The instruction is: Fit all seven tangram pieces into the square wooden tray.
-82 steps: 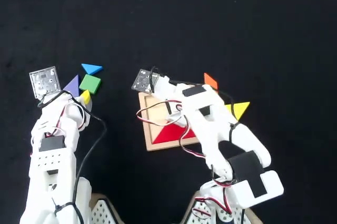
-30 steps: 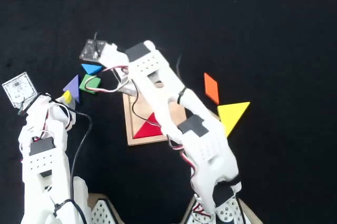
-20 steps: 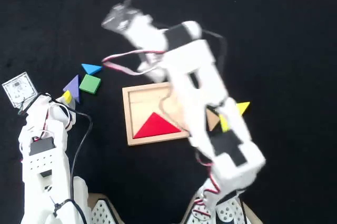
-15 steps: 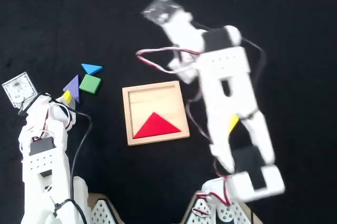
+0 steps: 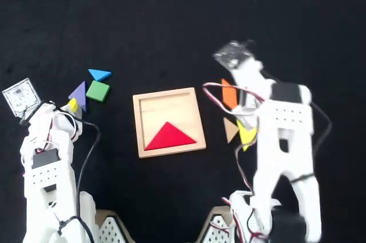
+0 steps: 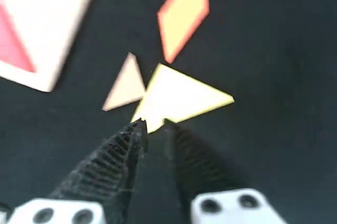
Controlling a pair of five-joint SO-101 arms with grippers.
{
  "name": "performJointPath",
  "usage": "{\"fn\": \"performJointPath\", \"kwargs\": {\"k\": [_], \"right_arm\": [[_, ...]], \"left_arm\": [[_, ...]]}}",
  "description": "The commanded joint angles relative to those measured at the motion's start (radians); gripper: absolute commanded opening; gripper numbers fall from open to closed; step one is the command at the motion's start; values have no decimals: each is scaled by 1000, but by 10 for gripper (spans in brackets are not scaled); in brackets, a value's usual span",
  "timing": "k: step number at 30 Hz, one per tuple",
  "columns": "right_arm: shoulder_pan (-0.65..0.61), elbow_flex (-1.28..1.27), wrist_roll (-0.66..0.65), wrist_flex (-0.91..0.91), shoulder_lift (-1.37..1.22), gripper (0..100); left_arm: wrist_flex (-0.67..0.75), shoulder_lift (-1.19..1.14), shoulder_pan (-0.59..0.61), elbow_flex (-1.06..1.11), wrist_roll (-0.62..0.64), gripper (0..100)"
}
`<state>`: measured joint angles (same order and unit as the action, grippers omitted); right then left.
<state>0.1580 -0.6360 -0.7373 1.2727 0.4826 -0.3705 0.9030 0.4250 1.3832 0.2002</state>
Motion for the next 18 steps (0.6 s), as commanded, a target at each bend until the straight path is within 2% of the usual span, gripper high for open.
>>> {"fn": "performJointPath", "kwargs": {"k": [1,3,5,6,8,11,18], "right_arm": [[94,-101,-12,-127,84,227],[104,-170,-97,-235,93,234],[101,-237,-258,-353,81,197],[95,-265,-298,-427,65,168],[87,-286,-296,-565,25,97],[84,-254,-285,-612,-67,26],[137,-70,-173,-612,-305,89]], "left_arm": [[21,0,-21,-41,-3,220],[21,0,-21,-41,-3,220],[21,0,-21,-41,-3,220],[21,0,-21,-41,-3,220],[21,0,-21,-41,-3,220],[21,0,-19,-41,-3,220],[21,-2,-19,-41,-5,220]]}}
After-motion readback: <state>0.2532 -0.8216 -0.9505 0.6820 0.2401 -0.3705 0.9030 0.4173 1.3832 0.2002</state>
